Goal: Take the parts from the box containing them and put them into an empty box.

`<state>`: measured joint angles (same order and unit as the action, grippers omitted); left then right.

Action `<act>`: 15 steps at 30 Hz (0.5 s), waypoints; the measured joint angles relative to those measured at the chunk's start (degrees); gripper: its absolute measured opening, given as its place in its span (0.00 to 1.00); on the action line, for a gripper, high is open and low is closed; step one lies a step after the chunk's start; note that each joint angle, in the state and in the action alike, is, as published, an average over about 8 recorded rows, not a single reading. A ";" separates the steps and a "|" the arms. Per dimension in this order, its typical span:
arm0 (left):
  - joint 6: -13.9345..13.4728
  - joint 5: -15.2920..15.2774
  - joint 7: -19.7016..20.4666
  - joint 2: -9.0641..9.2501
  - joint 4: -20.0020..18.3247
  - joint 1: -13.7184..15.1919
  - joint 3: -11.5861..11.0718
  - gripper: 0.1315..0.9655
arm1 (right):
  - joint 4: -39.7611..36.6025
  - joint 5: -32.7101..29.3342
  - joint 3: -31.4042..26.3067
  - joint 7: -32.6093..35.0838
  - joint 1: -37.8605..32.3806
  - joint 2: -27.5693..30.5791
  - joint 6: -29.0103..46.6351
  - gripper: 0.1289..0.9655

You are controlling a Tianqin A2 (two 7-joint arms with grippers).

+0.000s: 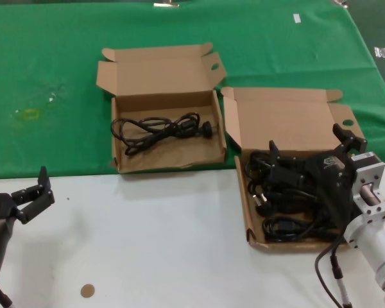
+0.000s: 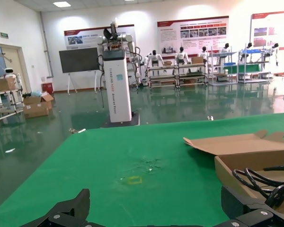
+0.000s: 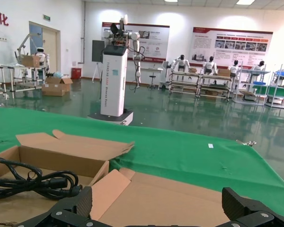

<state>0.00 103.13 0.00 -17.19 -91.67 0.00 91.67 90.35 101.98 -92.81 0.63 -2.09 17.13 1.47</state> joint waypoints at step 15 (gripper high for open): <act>0.00 0.00 0.00 0.00 0.00 0.00 0.00 1.00 | 0.00 0.00 0.00 0.00 0.00 0.00 0.00 1.00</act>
<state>0.00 103.13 0.00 -17.19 -91.67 0.00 91.67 90.35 101.98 -92.81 0.63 -2.09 17.13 1.47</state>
